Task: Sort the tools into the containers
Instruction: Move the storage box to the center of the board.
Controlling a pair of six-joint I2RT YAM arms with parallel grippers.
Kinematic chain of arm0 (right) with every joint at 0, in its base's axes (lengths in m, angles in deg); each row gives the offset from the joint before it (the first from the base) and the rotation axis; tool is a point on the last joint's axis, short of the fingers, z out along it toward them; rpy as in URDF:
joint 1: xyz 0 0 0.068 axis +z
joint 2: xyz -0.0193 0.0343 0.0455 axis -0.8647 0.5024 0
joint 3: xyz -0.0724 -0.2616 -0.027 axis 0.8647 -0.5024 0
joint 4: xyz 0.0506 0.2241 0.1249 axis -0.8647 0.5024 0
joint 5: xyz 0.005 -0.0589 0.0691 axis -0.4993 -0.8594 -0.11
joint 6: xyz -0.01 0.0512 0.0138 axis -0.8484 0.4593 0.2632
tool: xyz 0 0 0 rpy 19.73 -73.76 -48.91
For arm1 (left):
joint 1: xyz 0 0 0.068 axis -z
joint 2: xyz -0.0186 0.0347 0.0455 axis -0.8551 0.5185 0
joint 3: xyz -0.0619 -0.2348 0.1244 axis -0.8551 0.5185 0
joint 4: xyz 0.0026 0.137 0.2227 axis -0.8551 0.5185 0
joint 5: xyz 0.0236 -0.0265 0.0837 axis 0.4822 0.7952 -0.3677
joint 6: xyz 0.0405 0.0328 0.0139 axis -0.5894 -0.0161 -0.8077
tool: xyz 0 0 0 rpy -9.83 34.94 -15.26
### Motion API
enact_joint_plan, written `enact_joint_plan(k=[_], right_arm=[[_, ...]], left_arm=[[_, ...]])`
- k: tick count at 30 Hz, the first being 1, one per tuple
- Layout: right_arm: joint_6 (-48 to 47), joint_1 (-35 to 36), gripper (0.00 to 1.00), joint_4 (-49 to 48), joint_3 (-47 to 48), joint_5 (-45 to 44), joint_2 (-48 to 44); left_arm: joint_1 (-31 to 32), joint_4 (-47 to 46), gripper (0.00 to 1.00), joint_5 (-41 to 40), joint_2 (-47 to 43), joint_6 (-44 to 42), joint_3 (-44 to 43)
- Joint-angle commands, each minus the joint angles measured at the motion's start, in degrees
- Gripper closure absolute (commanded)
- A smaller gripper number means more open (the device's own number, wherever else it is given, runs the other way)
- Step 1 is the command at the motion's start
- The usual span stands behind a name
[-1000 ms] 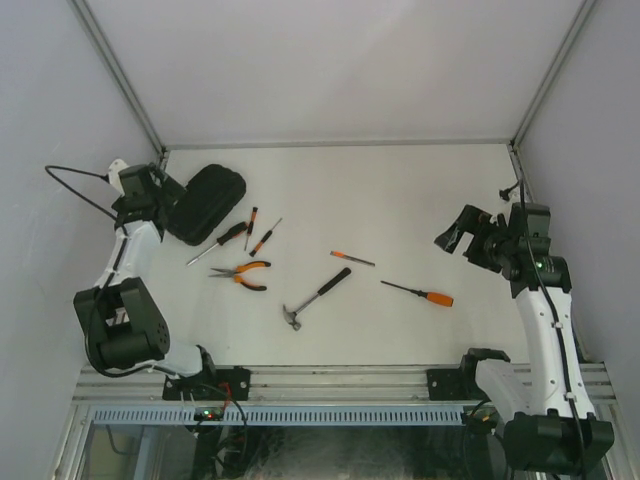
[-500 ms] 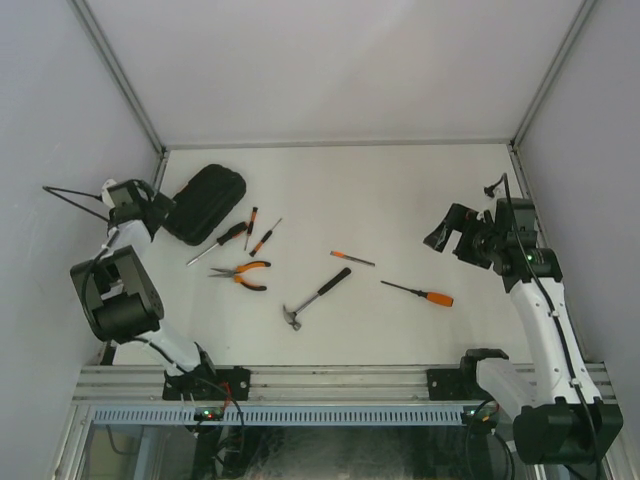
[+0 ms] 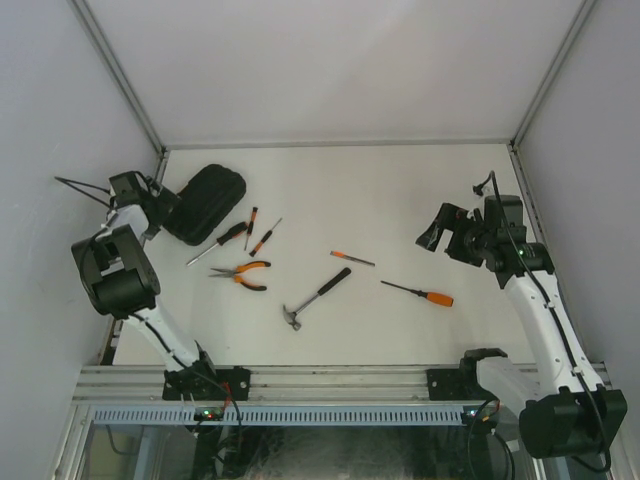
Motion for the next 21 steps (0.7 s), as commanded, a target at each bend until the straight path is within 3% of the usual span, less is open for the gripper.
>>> enact_joint_plan(k=[1, 13, 21], right_arm=[[1.13, 1.22, 0.06, -2.41, 0.65, -0.92, 0.48], [0.41, 3.28, 0.08, -1.33, 0.65, -3.00, 0.83], [-0.33, 4.32, 0.08, 0.00, 0.69, -4.62, 0.66]], left_arm=[[1.08, 1.23, 0.00, 2.41, 1.07, -0.50, -3.52], [9.81, 2.09, 0.02, 3.08, 3.91, -1.42, -6.20], [16.25, 5.27, 0.02, 2.83, 7.86, -4.24, -12.68]])
